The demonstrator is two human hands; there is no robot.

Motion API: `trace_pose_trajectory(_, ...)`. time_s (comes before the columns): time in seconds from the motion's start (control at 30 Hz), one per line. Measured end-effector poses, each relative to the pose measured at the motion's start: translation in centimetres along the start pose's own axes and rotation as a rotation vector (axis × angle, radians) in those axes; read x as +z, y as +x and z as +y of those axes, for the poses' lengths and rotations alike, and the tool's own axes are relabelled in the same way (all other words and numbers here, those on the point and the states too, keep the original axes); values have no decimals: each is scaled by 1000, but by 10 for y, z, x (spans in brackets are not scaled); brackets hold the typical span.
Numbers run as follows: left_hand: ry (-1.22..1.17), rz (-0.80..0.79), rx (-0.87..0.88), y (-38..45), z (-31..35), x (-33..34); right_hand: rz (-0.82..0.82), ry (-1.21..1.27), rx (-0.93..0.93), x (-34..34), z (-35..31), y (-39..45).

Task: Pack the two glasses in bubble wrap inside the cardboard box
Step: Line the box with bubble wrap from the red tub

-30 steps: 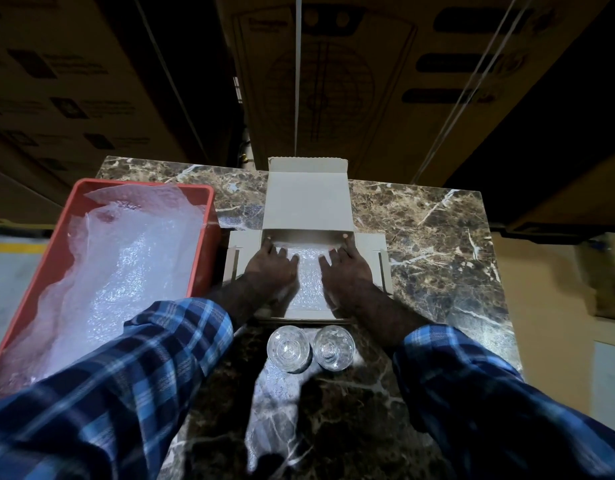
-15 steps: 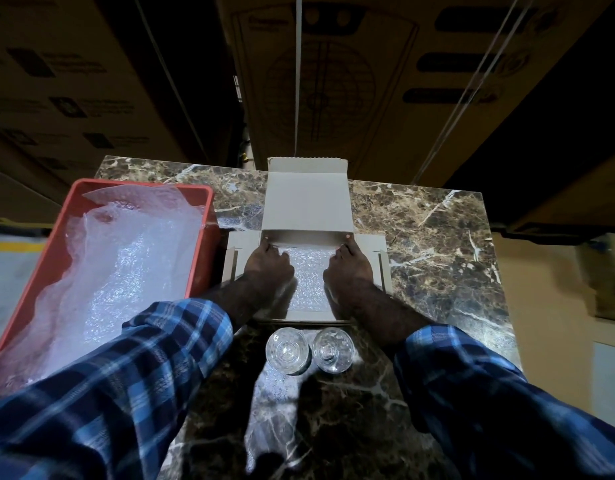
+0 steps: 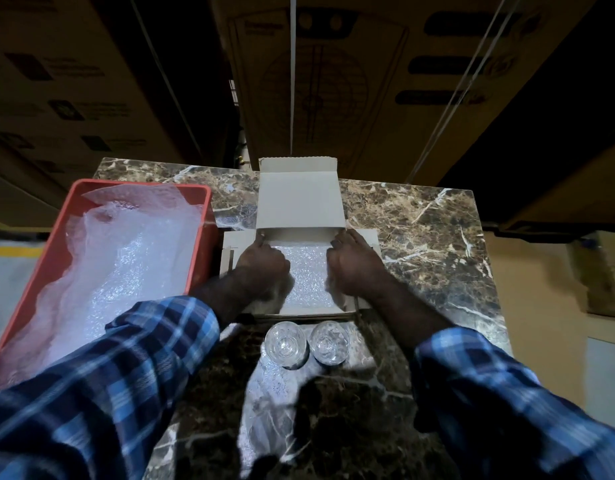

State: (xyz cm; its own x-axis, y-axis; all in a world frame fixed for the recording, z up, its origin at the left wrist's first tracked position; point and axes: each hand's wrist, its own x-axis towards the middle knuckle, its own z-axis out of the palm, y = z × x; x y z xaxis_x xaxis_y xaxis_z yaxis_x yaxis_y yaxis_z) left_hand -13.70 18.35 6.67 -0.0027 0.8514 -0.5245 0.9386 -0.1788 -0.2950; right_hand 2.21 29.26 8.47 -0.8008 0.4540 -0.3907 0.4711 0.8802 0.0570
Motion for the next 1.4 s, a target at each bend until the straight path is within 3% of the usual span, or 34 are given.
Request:
trace_pose_trajectory(0.13,-135,165,-53,-8,-15,-10,316,420,117,-6,17,-17)
trace_pose_trajectory(0.3,-389,383,-98,-32,-25,-34,545,774,250,-21,14,-41)
trace_pose_trajectory(0.57,-581,694,-103,-93,-1,-52,572,866,287,-36,-24,-81)
trace_pose_trajectory(0.77,-693,916,-216,-147,50,-26,560,839,178,-27,-60,-118)
trace_pose_trajectory(0.9,-829,933,-316,-177,97,7,528,810,108,-4,-87,-149)
trace_pose_trajectory(1.0,-807,913,-374,-197,135,37,567,836,-18,16,-107,-174)
trace_pose_trajectory(1.1,-781,922,-416,-223,158,49,568,836,-2,31,-122,-193)
trace_pose_trajectory(1.4,-718,856,-604,-281,103,59,638,734,-171,2,-173,-191)
